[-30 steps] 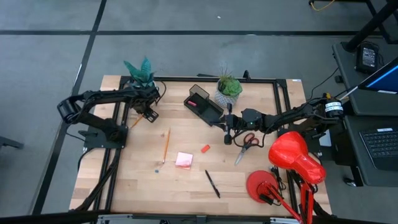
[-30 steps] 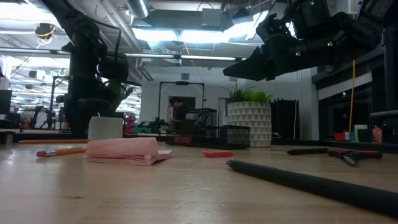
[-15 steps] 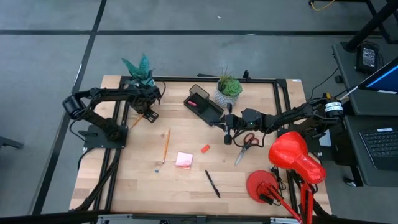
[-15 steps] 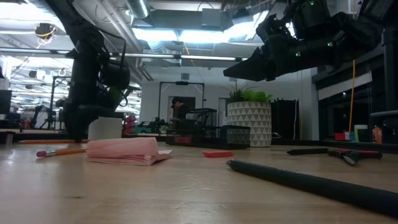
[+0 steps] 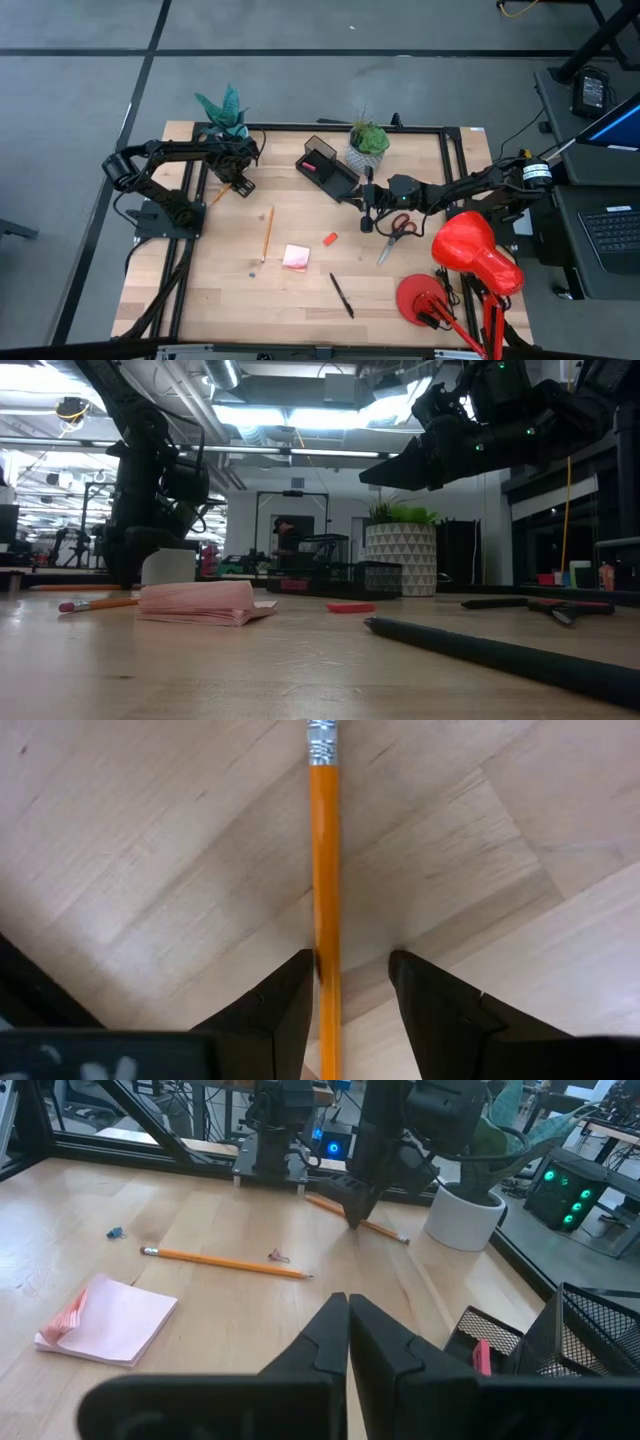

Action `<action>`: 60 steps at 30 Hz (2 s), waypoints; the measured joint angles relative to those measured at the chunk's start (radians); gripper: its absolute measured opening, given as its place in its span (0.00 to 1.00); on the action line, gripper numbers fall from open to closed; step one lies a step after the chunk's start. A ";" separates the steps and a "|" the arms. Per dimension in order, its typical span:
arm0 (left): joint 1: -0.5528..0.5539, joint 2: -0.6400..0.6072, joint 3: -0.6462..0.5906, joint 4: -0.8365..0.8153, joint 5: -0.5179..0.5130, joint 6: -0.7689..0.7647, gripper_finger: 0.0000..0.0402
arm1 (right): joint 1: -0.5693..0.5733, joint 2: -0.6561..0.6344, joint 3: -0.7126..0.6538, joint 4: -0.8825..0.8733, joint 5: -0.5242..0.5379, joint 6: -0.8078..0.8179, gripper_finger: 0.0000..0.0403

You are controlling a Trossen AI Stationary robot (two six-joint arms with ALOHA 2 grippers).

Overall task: Pick and place office supplies into organizer
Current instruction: Put the orange pencil into the black desk organizer

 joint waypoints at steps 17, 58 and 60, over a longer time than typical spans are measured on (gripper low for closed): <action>-0.015 0.001 -0.001 -0.005 0.081 0.014 0.36 | 0.000 0.000 0.000 0.000 0.000 0.000 0.04; -0.153 0.001 -0.002 0.000 0.031 0.013 0.06 | 0.000 0.000 0.000 -0.014 0.000 -0.004 0.04; -0.153 0.001 -0.002 0.000 0.030 0.013 0.06 | 0.000 0.000 0.000 -0.014 0.000 -0.004 0.04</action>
